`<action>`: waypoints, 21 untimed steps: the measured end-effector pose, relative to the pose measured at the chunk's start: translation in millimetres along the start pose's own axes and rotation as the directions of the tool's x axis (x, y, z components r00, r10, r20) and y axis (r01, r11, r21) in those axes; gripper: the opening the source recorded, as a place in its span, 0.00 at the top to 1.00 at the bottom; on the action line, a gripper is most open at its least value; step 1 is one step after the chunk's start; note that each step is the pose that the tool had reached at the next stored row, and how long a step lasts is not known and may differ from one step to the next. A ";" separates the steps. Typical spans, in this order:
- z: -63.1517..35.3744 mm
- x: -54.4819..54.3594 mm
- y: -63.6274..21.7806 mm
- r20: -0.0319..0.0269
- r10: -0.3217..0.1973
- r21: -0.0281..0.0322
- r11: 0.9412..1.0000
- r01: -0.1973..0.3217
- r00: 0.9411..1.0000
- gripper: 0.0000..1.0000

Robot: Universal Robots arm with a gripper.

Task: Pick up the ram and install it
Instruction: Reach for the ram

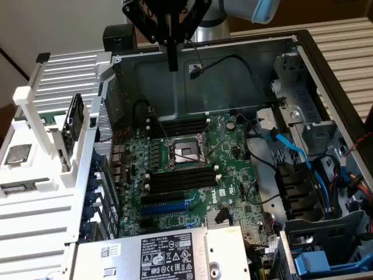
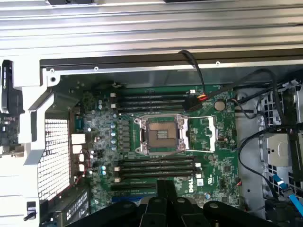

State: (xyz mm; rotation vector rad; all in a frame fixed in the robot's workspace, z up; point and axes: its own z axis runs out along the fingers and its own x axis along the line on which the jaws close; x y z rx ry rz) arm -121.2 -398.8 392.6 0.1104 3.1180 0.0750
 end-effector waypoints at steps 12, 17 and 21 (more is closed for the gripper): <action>0.0 0.3 0.0 0.000 0.000 0.000 1.000 0.000 1.000 0.90; -0.2 5.7 -0.4 0.000 0.000 0.000 1.000 0.000 1.000 0.90; -0.4 14.8 -1.0 0.000 0.000 -0.001 1.000 0.000 1.000 0.90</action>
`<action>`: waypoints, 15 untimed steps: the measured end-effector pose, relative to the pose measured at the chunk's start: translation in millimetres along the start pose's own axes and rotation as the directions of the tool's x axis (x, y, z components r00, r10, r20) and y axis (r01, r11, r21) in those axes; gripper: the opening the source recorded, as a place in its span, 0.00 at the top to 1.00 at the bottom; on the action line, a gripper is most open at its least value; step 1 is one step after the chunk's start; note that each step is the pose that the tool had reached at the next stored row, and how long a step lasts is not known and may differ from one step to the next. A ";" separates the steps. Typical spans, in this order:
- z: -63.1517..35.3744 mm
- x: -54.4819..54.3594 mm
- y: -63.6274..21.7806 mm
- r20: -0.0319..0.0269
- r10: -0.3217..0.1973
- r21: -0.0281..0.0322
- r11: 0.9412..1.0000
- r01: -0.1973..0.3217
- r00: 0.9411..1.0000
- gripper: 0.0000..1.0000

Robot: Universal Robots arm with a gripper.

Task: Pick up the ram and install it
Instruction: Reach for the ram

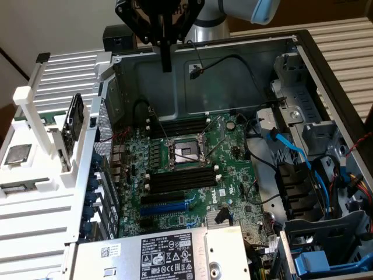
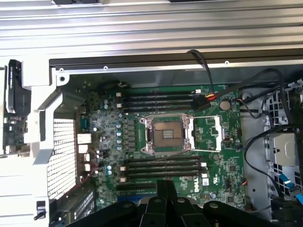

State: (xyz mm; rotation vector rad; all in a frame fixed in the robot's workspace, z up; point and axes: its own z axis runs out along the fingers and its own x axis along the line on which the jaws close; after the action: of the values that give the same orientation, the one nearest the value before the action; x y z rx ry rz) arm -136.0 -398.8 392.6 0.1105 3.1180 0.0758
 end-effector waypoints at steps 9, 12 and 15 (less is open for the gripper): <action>-5.3 35.9 -2.0 0.000 0.000 0.000 1.000 0.000 1.000 0.90; -6.8 52.2 -2.2 0.000 0.000 0.000 1.000 0.000 1.000 0.90; -7.3 73.9 -3.2 0.000 0.000 0.000 1.000 0.000 1.000 0.90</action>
State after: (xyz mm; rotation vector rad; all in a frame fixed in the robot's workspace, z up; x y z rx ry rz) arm -210.2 -397.1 398.4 0.1104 3.1180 0.0762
